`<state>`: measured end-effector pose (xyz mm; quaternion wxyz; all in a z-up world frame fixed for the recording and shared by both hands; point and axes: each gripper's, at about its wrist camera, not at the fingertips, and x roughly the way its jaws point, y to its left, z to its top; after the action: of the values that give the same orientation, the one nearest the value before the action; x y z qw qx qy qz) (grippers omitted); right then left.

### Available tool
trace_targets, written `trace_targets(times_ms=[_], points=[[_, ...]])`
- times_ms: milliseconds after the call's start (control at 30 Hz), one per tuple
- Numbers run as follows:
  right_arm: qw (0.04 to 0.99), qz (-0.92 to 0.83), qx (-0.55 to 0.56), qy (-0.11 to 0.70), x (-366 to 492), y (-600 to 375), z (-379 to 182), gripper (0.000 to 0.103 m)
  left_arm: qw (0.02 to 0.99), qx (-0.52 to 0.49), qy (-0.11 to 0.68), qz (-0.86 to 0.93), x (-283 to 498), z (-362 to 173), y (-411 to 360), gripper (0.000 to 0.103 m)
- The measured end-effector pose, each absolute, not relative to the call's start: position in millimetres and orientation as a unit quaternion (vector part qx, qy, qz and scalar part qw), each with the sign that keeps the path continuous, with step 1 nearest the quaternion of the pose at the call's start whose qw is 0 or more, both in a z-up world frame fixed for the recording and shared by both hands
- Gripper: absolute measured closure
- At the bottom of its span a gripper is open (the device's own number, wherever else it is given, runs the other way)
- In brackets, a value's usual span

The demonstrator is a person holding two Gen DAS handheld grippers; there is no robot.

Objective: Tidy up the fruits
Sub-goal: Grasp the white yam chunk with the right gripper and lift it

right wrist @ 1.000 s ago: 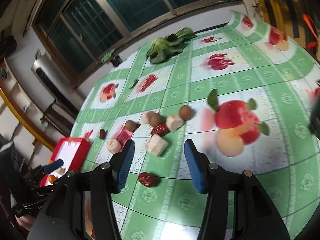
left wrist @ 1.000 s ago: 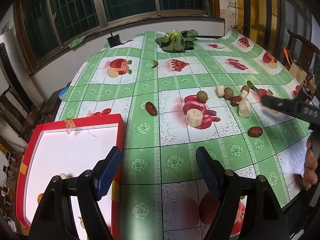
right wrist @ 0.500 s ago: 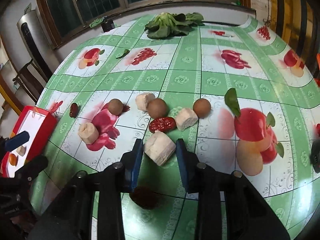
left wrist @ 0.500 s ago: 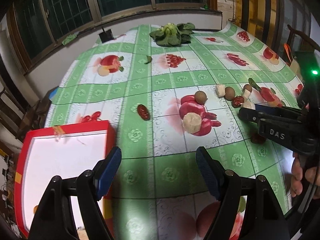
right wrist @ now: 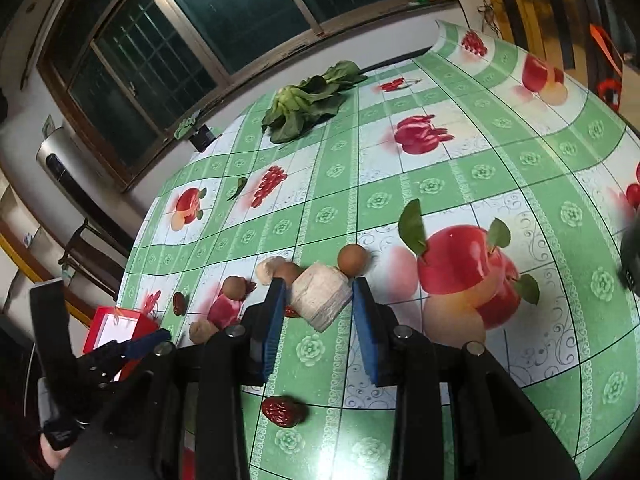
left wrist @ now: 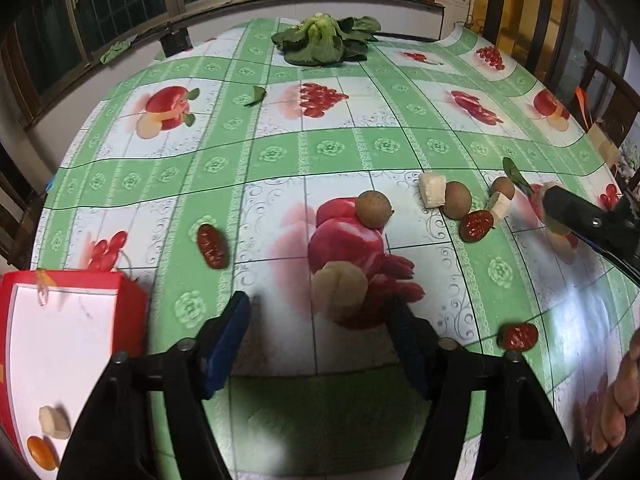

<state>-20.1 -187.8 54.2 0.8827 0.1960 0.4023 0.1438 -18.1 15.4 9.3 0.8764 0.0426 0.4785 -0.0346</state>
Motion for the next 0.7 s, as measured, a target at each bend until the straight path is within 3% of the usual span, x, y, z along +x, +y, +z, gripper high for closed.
trace_targets(times_ms=[100,167,233,433,700], points=[[0.883,0.149,0.195,0.4,-21,-186,55,0.068,0.879,0.036,0.474,-0.039,-13,8,14,0.045],[0.883,0.15,0.194,0.4,-21,-187,55,0.068,0.881,0.032,0.471,-0.043,-12,8,14,0.065],[0.883,0.15,0.196,0.4,-22,-187,55,0.068,0.881,0.031,0.469,-0.051,-13,9,12,0.073],[0.887,0.146,0.209,0.386,-22,-194,57,0.068,0.889,0.029,0.454,-0.053,-26,15,12,0.074],[0.894,0.147,0.204,0.37,-25,-195,61,0.068,0.924,0.06,0.376,-0.031,-67,60,9,0.074]])
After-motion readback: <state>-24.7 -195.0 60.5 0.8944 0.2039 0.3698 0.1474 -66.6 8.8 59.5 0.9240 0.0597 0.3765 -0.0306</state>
